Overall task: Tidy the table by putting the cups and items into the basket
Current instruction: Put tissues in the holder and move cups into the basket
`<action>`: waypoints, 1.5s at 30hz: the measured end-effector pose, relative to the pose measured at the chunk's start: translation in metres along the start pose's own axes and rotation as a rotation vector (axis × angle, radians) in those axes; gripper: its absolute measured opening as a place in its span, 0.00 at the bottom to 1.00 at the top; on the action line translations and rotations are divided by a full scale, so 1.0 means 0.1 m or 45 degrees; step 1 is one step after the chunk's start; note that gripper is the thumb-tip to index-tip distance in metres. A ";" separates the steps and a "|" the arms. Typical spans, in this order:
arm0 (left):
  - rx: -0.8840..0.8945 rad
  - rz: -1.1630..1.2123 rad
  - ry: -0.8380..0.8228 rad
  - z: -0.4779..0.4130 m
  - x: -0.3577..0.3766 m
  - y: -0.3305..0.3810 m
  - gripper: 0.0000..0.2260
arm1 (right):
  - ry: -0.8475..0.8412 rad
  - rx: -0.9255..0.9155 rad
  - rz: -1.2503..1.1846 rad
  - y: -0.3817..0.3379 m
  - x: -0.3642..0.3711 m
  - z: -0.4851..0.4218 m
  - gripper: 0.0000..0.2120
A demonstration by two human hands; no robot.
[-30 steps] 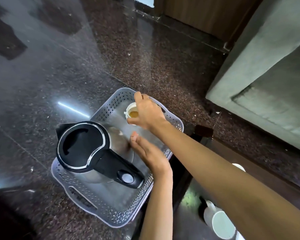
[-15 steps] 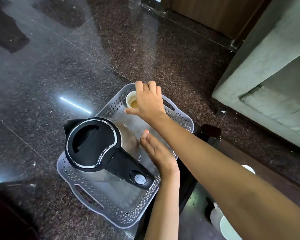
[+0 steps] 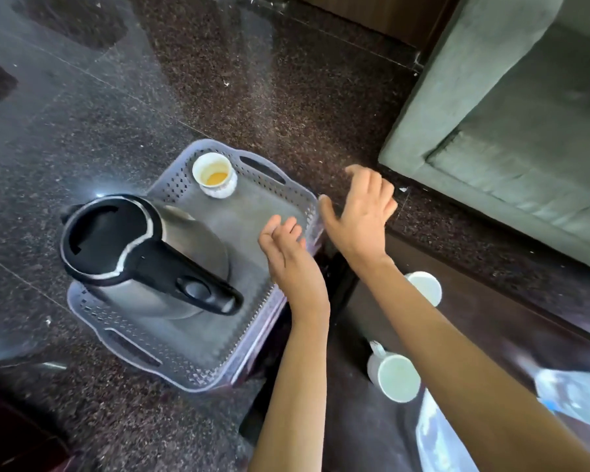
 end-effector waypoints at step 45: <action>0.189 -0.140 0.211 -0.02 -0.30 0.28 0.16 | -0.775 -0.608 -0.032 -0.80 -0.12 -0.31 0.33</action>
Point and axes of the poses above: each hand's wrist, its own z-axis away from the middle knuckle, its own x-axis out of the palm, y = z × x, the point moved 7 cm from there along -z, towards the middle knuckle, and after that the axes turned 7 degrees about -x, right-handed, at the moved point
